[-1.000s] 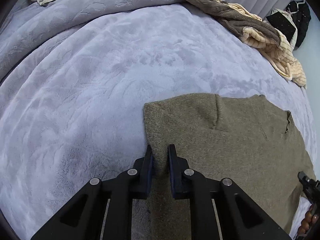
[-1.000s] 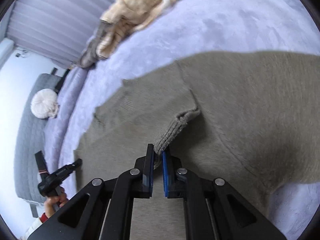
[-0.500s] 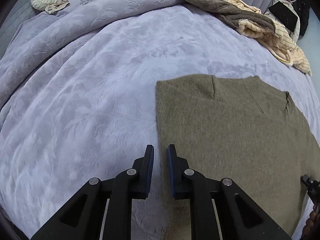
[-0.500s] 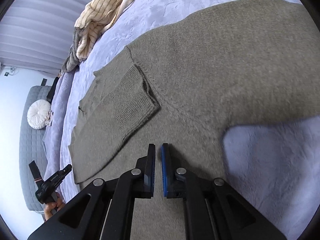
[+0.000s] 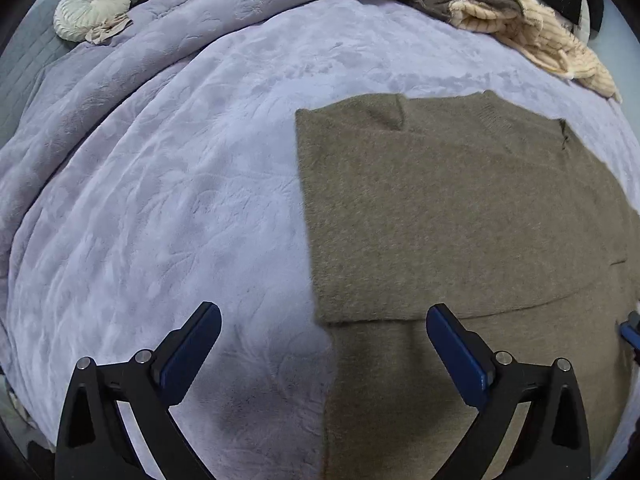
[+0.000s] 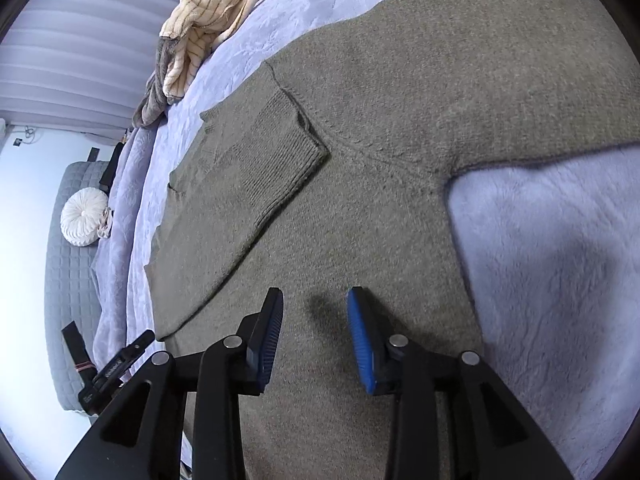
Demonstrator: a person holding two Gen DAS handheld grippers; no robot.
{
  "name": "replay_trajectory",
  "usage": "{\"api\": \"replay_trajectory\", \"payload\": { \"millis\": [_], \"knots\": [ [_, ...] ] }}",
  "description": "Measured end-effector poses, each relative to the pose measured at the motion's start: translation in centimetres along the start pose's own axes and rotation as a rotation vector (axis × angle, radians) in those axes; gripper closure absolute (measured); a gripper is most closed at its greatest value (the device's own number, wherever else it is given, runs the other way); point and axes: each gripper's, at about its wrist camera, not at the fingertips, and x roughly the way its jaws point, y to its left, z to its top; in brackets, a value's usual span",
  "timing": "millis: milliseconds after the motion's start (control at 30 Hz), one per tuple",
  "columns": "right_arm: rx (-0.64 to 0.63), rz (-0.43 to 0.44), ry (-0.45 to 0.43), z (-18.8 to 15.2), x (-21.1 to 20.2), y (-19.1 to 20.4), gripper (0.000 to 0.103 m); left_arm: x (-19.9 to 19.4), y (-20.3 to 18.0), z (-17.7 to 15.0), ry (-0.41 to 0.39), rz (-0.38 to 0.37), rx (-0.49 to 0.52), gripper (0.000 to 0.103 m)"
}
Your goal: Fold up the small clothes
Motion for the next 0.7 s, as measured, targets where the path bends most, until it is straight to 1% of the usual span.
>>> {"api": "replay_trajectory", "payload": {
  "millis": [33, 133, 200, 233, 300, 367, 500, 533, 633, 700],
  "knots": [
    [0.002, -0.001, 0.004, -0.1, 0.1, 0.0, 0.066, 0.6, 0.2, -0.2, 0.006, 0.029, 0.006, 0.0],
    [0.002, -0.004, 0.004, -0.2, 0.2, 0.1, 0.066, 2.0, 0.8, -0.7, 0.021, 0.07, 0.014, 0.0],
    [-0.006, -0.01, 0.006, -0.2, 0.3, 0.3, 0.066, 2.4, 1.1, -0.8, -0.002, 0.131, 0.03, 0.0],
    [-0.012, -0.013, 0.007, -0.2, 0.3, 0.5, 0.066, 2.4, 1.4, -0.8, -0.021, 0.144, 0.026, 0.0],
    [-0.022, -0.017, 0.008, -0.2, 0.3, 0.7, 0.066, 2.7, 2.4, -0.8, -0.015, 0.102, -0.01, 0.0],
    [-0.025, -0.02, 0.011, -0.2, 0.2, 0.8, 0.066, 2.7, 3.0, -1.0, -0.004, 0.081, -0.029, 0.0],
    [-0.016, -0.017, 0.009, -0.3, 0.0, 0.7, 0.066, 1.5, 3.0, -1.4, -0.003, 0.111, -0.005, 0.0],
    [-0.011, -0.014, 0.007, -0.4, -0.1, 0.6, 0.066, 1.3, 3.1, -1.4, 0.005, 0.108, -0.006, 0.0],
    [0.0, -0.002, -0.001, -0.4, -0.4, 0.3, 0.066, 0.5, 3.4, -1.8, 0.029, 0.071, -0.031, 0.0],
    [0.003, 0.004, -0.007, -0.5, -0.7, 0.2, 0.066, -0.5, 2.8, -2.0, 0.038, 0.025, -0.039, 0.0]
  ]
}}
